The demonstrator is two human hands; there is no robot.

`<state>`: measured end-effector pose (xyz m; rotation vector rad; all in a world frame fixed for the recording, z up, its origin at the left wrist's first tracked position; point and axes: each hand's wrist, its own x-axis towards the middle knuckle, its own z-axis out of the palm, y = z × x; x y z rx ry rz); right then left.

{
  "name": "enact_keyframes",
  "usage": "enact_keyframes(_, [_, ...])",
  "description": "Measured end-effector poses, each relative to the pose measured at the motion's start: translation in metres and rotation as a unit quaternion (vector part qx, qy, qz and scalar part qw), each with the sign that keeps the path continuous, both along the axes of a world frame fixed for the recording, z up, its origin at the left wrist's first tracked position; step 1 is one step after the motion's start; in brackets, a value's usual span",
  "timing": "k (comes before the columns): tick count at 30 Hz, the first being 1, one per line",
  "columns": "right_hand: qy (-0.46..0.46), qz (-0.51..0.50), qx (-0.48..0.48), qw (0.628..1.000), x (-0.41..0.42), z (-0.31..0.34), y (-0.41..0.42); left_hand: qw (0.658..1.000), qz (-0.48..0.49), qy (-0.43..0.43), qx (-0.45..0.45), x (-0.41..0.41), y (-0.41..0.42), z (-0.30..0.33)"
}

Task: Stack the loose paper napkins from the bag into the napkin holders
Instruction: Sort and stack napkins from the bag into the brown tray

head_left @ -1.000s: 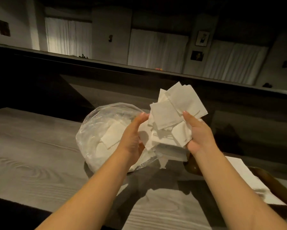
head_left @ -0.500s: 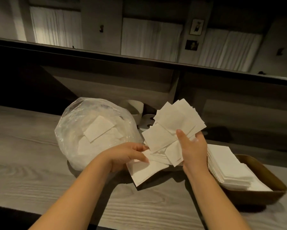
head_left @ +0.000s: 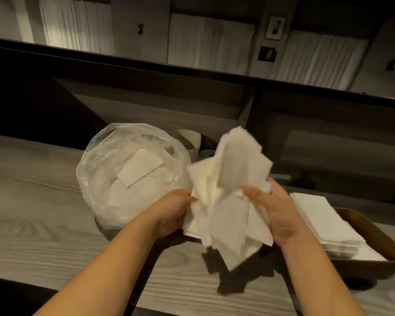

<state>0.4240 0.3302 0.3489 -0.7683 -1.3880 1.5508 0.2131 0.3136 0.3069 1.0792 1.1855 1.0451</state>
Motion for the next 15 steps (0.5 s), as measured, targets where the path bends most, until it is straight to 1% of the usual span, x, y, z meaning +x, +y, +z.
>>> enact_keyframes(1, [-0.081, 0.038, 0.004, 0.996, 0.002, -0.003, 0.0, 1.0, 0.015, 0.002, 0.001, -0.001, 0.0, 0.001])
enact_keyframes(2, [-0.154, 0.085, 0.007, 0.984, 0.003, -0.006, 0.001, 0.999, 0.029, 0.017, 0.002, -0.003, -0.001, 0.002])
enact_keyframes(3, [-0.214, 0.127, 0.006, 0.969, 0.003, -0.009, 0.002, 0.999, 0.033, 0.014, -0.008, -0.006, -0.002, 0.002])
enact_keyframes(5, [-0.31, 0.168, 0.004, 0.936, 0.002, -0.012, 0.003, 0.999, 0.026, 0.0, -0.043, -0.011, -0.005, 0.003])
enact_keyframes(7, [-0.367, 0.176, 0.019, 0.913, 0.001, -0.014, 0.003, 0.997, 0.017, -0.004, -0.079, -0.016, -0.008, 0.002])
enact_keyframes(9, [-0.383, 0.178, 0.026, 0.906, 0.003, -0.013, 0.0, 0.995, 0.027, -0.01, -0.096, -0.019, -0.01, 0.002])
enact_keyframes(10, [-0.378, 0.176, 0.03, 0.908, 0.003, -0.013, -0.001, 0.994, 0.034, -0.017, -0.102, -0.019, -0.01, 0.002])
enact_keyframes(12, [-0.341, 0.165, 0.031, 0.925, 0.003, -0.014, -0.001, 0.993, 0.05, -0.033, -0.104, -0.02, -0.01, 0.001])
enact_keyframes(15, [-0.274, 0.106, 0.012, 0.956, 0.001, -0.018, 0.002, 0.991, 0.065, -0.071, -0.089, -0.013, -0.012, 0.003])
